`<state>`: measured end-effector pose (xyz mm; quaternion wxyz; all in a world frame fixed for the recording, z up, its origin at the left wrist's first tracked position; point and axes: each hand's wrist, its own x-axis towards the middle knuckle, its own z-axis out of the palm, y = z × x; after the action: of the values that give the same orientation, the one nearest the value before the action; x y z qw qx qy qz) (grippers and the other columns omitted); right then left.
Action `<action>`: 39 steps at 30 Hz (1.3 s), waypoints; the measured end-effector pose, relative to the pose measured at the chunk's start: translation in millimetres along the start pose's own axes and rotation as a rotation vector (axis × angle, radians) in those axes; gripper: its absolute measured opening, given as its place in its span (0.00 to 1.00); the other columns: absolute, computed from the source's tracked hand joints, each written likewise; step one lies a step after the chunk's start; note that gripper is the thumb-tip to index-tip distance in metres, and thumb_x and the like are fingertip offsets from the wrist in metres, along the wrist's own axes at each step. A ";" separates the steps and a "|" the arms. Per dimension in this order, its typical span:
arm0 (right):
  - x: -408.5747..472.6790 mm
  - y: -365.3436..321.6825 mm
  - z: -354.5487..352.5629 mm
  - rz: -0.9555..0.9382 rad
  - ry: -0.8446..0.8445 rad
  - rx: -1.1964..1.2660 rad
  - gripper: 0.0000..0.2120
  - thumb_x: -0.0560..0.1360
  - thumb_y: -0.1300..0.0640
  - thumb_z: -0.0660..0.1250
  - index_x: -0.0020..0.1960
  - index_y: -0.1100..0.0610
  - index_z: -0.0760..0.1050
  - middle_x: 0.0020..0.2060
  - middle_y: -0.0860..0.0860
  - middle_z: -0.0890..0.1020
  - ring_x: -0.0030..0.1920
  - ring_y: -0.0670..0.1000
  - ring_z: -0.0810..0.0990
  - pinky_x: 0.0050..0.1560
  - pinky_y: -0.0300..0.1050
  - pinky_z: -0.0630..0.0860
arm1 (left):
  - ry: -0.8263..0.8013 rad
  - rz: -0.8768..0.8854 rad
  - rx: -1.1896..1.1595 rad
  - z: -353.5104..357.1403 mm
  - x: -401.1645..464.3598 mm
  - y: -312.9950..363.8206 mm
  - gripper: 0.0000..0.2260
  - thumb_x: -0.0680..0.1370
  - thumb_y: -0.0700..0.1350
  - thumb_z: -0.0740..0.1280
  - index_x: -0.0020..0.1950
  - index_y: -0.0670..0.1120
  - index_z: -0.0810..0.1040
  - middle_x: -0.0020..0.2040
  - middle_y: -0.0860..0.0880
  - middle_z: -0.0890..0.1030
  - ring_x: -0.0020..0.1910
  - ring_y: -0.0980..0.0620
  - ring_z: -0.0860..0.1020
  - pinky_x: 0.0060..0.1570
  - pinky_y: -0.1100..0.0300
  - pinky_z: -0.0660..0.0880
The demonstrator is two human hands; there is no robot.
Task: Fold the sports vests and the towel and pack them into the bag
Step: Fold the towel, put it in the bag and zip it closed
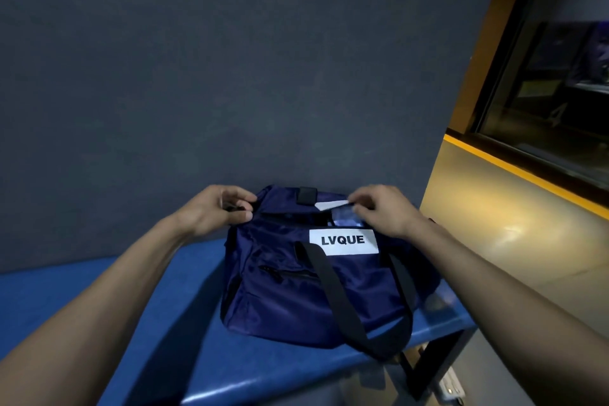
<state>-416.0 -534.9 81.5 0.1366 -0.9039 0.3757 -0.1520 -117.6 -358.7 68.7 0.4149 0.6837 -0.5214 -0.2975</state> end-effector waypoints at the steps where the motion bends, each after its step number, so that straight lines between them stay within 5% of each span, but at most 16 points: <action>1: 3.4 -17.4 5.1 -0.038 -0.022 0.042 0.12 0.79 0.57 0.68 0.62 0.54 0.82 0.56 0.51 0.85 0.57 0.51 0.82 0.58 0.42 0.75 | 0.001 -0.007 -0.024 -1.2 -0.2 -2.2 0.11 0.78 0.36 0.72 0.59 0.47 0.82 0.50 0.46 0.82 0.50 0.53 0.80 0.53 0.66 0.77; 10: 16.6 -109.5 60.6 -0.201 -0.173 0.179 0.14 0.79 0.53 0.69 0.65 0.53 0.80 0.62 0.49 0.83 0.62 0.48 0.79 0.63 0.39 0.72 | 0.280 -0.003 -0.246 -5.2 -29.0 -20.2 0.10 0.78 0.32 0.70 0.56 0.43 0.82 0.43 0.45 0.80 0.42 0.52 0.78 0.40 0.70 0.77; 22: 11.8 -244.7 105.8 -0.405 -0.216 0.267 0.14 0.82 0.58 0.64 0.66 0.51 0.79 0.62 0.49 0.83 0.63 0.50 0.79 0.67 0.46 0.73 | 0.482 0.020 -0.155 -118.4 -149.7 -35.2 0.13 0.78 0.28 0.69 0.59 0.41 0.80 0.40 0.48 0.80 0.35 0.62 0.78 0.41 0.73 0.75; 26: 10.4 -289.6 125.6 -0.419 -0.243 0.327 0.13 0.83 0.58 0.63 0.64 0.50 0.81 0.56 0.50 0.84 0.56 0.50 0.81 0.58 0.43 0.75 | 0.529 -0.029 -0.130 -152.6 -189.1 -54.8 0.13 0.77 0.30 0.70 0.60 0.41 0.80 0.42 0.48 0.80 0.43 0.55 0.78 0.45 0.72 0.76; 30: 12.3 -307.6 140.5 -0.416 -0.277 0.269 0.15 0.83 0.60 0.60 0.65 0.51 0.79 0.61 0.49 0.83 0.61 0.51 0.80 0.61 0.41 0.73 | 0.588 -0.067 -0.412 -146.8 -216.7 -82.9 0.10 0.83 0.40 0.65 0.64 0.44 0.77 0.54 0.44 0.78 0.52 0.50 0.79 0.51 0.61 0.80; 34: 8.7 -308.9 150.2 -0.404 -0.254 0.203 0.18 0.84 0.56 0.59 0.73 0.50 0.73 0.70 0.48 0.78 0.70 0.51 0.74 0.69 0.42 0.69 | 0.498 -0.174 -0.267 -114.4 -240.7 -110.1 0.14 0.85 0.47 0.60 0.70 0.47 0.74 0.66 0.50 0.77 0.63 0.54 0.74 0.51 0.73 0.73; 37: 4.7 -304.2 158.5 -0.400 -0.270 0.125 0.22 0.85 0.50 0.58 0.79 0.46 0.65 0.75 0.48 0.72 0.75 0.53 0.69 0.74 0.50 0.66 | 0.431 -0.209 -0.202 -87.9 -248.7 -138.6 0.20 0.82 0.47 0.68 0.73 0.55 0.70 0.75 0.54 0.66 0.75 0.56 0.64 0.71 0.64 0.65; 39: 3.7 -300.2 161.1 -0.379 -0.279 0.093 0.25 0.85 0.49 0.58 0.80 0.43 0.59 0.76 0.49 0.70 0.76 0.54 0.67 0.75 0.54 0.65 | 0.407 -0.217 -0.174 -78.6 -249.9 -145.3 0.25 0.81 0.48 0.70 0.76 0.54 0.67 0.80 0.54 0.58 0.79 0.56 0.57 0.76 0.58 0.60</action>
<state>-161.3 -312.0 42.9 0.1976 -0.9633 0.1693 -0.0657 -53.7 -82.3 -27.7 0.5342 0.7435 -0.3228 -0.2401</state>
